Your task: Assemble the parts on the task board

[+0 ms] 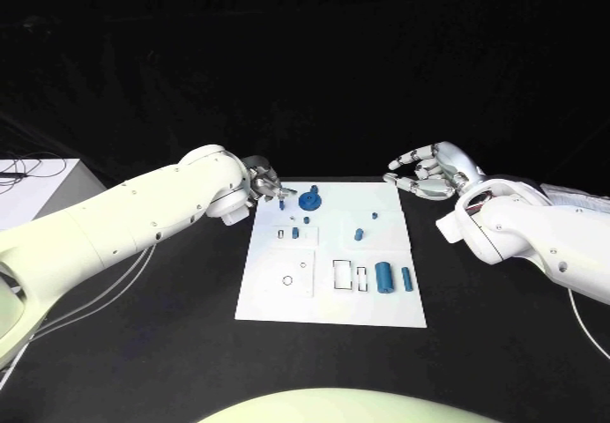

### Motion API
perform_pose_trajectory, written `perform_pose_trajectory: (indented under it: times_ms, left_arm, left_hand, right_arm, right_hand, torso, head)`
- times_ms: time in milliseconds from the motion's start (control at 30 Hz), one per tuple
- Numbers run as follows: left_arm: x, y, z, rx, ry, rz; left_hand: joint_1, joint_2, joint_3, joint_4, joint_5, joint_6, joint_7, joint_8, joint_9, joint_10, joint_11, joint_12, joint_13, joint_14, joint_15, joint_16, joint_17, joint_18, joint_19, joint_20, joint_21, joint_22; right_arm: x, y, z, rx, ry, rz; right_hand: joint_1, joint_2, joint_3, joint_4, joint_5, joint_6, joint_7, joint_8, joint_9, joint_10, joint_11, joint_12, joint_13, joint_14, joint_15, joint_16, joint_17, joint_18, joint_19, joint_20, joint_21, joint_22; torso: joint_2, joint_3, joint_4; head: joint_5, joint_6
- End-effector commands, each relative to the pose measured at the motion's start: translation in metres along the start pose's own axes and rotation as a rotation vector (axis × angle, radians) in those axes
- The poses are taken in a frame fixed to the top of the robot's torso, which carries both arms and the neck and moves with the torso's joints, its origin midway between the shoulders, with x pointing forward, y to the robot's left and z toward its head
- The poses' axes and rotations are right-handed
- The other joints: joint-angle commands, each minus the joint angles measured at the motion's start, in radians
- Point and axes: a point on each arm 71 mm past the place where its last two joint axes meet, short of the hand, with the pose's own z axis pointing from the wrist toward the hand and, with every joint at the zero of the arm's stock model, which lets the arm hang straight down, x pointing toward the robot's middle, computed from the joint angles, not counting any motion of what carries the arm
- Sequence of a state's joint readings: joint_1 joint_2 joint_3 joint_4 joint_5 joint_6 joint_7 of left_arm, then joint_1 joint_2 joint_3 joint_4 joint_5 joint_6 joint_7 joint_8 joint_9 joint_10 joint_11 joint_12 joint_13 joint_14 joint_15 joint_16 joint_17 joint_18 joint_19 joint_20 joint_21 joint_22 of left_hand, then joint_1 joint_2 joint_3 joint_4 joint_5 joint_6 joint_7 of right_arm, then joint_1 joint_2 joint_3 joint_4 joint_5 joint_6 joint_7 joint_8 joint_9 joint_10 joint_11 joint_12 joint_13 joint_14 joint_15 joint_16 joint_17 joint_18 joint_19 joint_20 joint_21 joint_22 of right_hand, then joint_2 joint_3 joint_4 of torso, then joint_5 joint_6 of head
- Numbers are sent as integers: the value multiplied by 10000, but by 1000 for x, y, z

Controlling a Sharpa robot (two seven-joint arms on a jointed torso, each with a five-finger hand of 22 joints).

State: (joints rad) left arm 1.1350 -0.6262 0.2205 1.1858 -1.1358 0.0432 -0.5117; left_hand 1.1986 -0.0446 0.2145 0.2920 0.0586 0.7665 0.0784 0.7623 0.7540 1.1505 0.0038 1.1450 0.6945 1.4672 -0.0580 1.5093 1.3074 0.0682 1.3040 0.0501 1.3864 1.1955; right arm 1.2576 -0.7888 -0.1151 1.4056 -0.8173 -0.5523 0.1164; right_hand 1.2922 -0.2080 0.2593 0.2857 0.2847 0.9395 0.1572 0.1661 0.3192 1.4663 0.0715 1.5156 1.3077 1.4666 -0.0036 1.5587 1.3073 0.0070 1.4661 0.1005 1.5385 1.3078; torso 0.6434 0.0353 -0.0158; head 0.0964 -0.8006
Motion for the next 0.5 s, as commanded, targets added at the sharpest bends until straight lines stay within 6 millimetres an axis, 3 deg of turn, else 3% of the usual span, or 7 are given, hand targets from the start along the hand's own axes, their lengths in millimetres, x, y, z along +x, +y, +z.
perform_pose_trajectory:
  times_ms: [33, 233, 500]
  left_arm:
    - [-6, 3, 5, 24, 47, -709]
    - [-21, 7, 16, -344, -166, -787]
    - [-28, 6, 29, -779, -13, -575]
  left_hand:
    - [84, -67, 111, -5, 36, -45, 44, -162, -136, -18, 62, 64, 42, 639, 93, -24, 1499, 181, -8, 90, -44, -18]
    - [-242, -474, 13, 17, 23, -85, 200, -516, -455, -26, 203, 159, 70, 641, 219, -14, 1504, 183, -6, 196, -60, -23]
    - [-419, -589, -67, 15, 26, -3, 204, -571, -545, 102, 213, 303, 279, 719, 236, 109, 1713, 119, 208, 226, 89, 273]
  right_arm:
    - [1, 1, 0, -138, 104, 12]
    - [1, 2, 0, -158, 103, 18]
    - [2, 3, -1, -165, 125, 68]
  right_hand:
    - [-71, 38, -47, -8, 43, -78, -18, 39, 12, 583, 9, -57, 2182, 928, 30, -44, 2164, 24, 873, 27, -40, 2405]
    - [-65, 39, -50, -15, 66, -85, -17, 39, 14, 572, 10, -71, 2172, 924, 29, -50, 2146, 26, 869, 26, -49, 2400]
    - [-75, 43, -56, -11, 86, -89, -16, 40, 15, 566, 10, -80, 2165, 926, 29, -48, 2153, 27, 866, 25, -55, 2396]
  torso:
    - [0, 9, 3]
    - [59, -4, -36]
    - [119, -5, -75]
  head:
    - [-23, 59]
    - [-4, 187]
    - [42, 294]
